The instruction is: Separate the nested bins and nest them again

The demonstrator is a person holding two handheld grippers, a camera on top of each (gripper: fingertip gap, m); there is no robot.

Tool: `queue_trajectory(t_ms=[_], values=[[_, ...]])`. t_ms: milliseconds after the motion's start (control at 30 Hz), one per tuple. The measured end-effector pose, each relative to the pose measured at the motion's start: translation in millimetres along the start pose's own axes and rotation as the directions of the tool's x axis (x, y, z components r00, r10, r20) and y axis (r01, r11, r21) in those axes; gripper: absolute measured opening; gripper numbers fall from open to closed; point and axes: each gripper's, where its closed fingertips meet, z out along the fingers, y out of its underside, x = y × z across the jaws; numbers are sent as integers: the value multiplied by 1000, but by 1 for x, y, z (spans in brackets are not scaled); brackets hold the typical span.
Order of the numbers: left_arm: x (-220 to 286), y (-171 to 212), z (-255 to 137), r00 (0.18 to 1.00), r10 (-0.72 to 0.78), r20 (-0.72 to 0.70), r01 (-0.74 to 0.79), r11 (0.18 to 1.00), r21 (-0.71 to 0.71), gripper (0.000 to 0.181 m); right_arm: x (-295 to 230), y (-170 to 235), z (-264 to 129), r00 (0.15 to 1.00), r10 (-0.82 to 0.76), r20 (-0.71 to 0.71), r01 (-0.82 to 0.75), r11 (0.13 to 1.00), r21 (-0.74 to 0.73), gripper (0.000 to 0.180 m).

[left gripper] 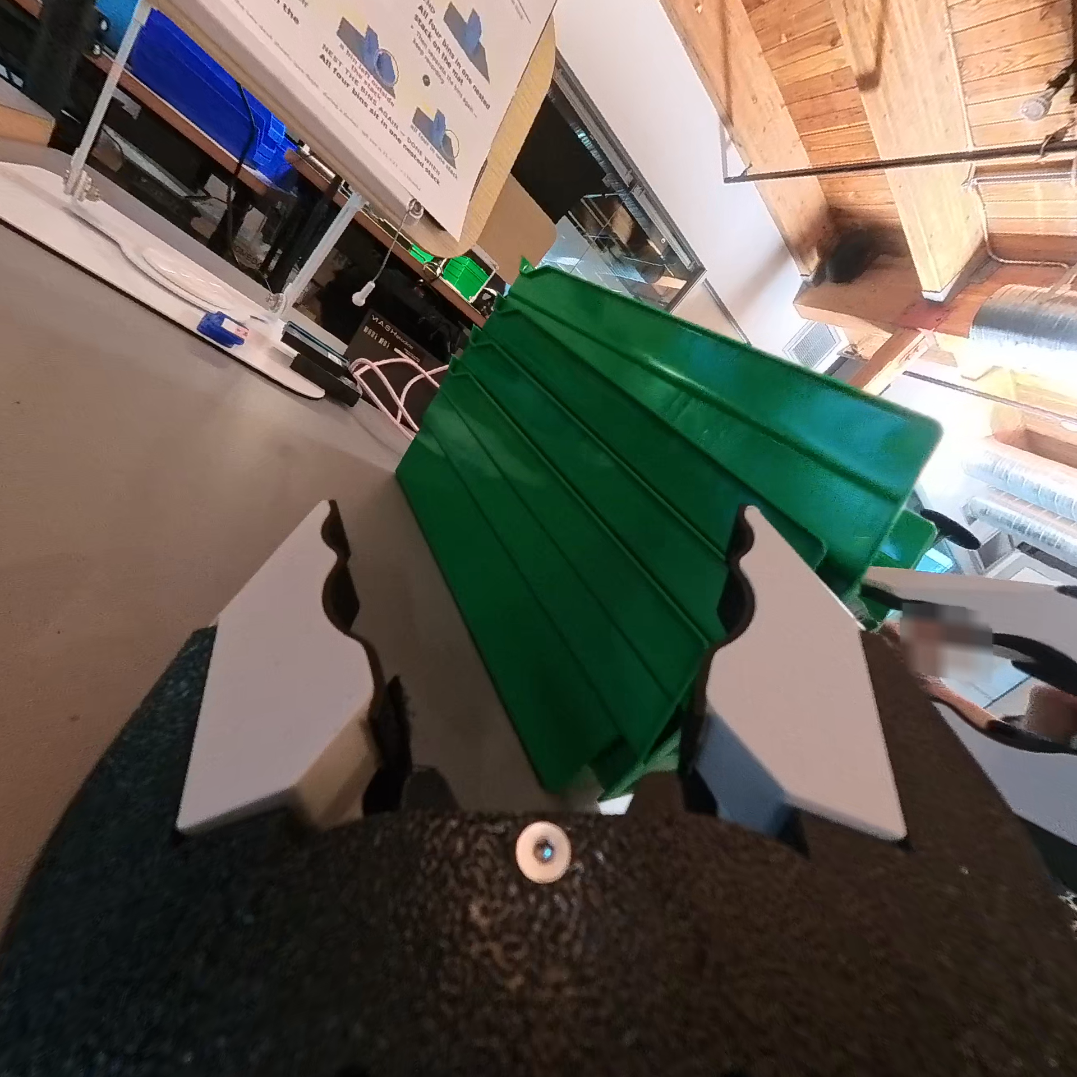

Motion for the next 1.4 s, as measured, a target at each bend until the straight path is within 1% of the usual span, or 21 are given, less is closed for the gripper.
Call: queue_trajectory(t_ms=[133,167,233,267,300,367,433,500,600,633,700,767,867,967,1033,1100,1167,1200,1267,1333,1400], values=[[0,1,0,1000,5,-1,-5,1000,-5,127,-2,-3,0,996,80,41,-81,996,26,30],[0,1,0,1000,8,-1,-8,1000,-6,127,-4,-4,-1,988,128,83,-132,990,47,36],[1,1,0,1000,9,-2,-9,1000,-6,127,-5,-10,-8,944,253,213,-280,954,106,42],[1,1,0,1000,8,-3,-8,1000,-6,127,-2,-15,-13,915,293,277,-342,928,147,43],[1,1,0,1000,6,-5,-6,1000,-4,127,2,-21,-18,894,294,337,-369,911,183,44],[1,0,0,1000,6,-6,-6,1000,0,127,8,-23,-20,884,248,396,-340,923,181,46],[2,1,0,1000,8,-10,-8,1000,-4,128,2,-20,-15,863,175,474,-258,959,114,47],[2,1,0,1000,11,-10,-11,1000,-7,128,-5,-14,-8,821,128,556,-176,984,34,47],[2,1,0,1000,11,-12,-11,1000,-6,128,-14,-3,1,740,123,662,-85,992,-90,46],[2,1,0,1000,10,-13,-10,1000,-6,128,-15,-2,7,729,138,670,-79,990,-118,40],[3,1,0,1000,9,-14,-9,1000,-6,128,-22,-4,7,684,134,718,-63,990,-124,23],[2,1,0,1000,6,-16,-6,1000,-5,128,-21,-7,8,701,139,700,-66,989,-131,24],[2,0,0,1000,-2,-18,2,1000,-1,128,-22,-6,10,757,135,639,-61,989,-137,24],[2,0,0,1000,-2,-17,2,1000,4,128,-23,-3,14,815,95,572,-15,990,-143,24],[2,0,0,1000,-4,-18,4,1000,3,128,-22,-4,17,830,84,551,-8,990,-140,24],[2,0,0,1000,-5,-18,5,1000,2,128,-24,-10,16,798,132,588,-71,990,-125,23],[2,0,0,1000,-4,-18,4,1000,1,128,-29,-14,12,728,204,654,-153,979,-135,23],[2,1,0,1000,-4,-19,4,1000,0,128,-29,-14,12,705,225,672,-180,974,-137,27],[3,1,0,1000,-3,-20,3,1000,-2,128,-30,-16,8,678,240,695,-206,969,-134,55],[3,0,0,1000,-3,-21,3,1000,2,128,-19,-19,6,714,249,654,-235,966,-111,66],[3,0,-1,1000,-3,-22,3,1000,6,128,1,-25,-5,767,259,587,-309,951,-15,66]])
